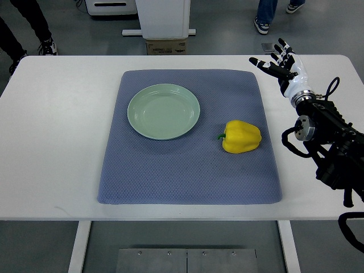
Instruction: Place yellow pepper on plate with right hand
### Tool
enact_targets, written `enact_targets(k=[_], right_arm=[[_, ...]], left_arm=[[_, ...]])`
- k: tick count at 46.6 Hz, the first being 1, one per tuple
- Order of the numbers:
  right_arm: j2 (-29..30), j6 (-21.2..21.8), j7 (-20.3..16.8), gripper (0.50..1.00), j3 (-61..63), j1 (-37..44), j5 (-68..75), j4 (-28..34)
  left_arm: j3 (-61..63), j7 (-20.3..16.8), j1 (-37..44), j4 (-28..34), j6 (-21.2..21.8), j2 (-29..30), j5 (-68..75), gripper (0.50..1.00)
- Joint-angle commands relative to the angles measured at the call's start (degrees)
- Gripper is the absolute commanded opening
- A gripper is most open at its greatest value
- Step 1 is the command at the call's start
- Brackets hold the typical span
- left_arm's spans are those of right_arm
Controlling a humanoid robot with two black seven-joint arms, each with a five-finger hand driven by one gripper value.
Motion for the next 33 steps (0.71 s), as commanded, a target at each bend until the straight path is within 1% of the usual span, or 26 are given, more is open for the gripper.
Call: enact_targets(k=[1, 14, 21, 25, 33], right_arm=[[-0.01, -0.01, -0.13, 1.0, -0.01, -0.05, 0.0, 0.09], [-0.18, 0.43, 0.05, 1.0, -0.36, -0.58, 0.26, 0.35], [-2.73, 4.12, 0.14, 1.0, -4.4, -0.58, 0.26, 0.88], [-4.05, 5.35, 0.14, 1.0, -6.16, -0.14, 0.52, 1.32], [-7.04, 8.69, 0.75, 1.0, -9.85, 1.0, 0.61, 3.78]], left_arm=[[0.0, 0.0, 0.0, -0.05, 0.0, 0.0, 0.0, 1.0], [0.0, 0.0, 0.0, -0.05, 0.09, 0.0, 0.0, 1.0], [0.0, 0.0, 0.0, 0.03, 0.0, 0.0, 0.0, 1.0], [0.0, 0.0, 0.0, 0.03, 0.0, 0.0, 0.0, 1.0], [0.0, 0.0, 0.0, 0.03, 0.0, 0.0, 0.0, 1.0]])
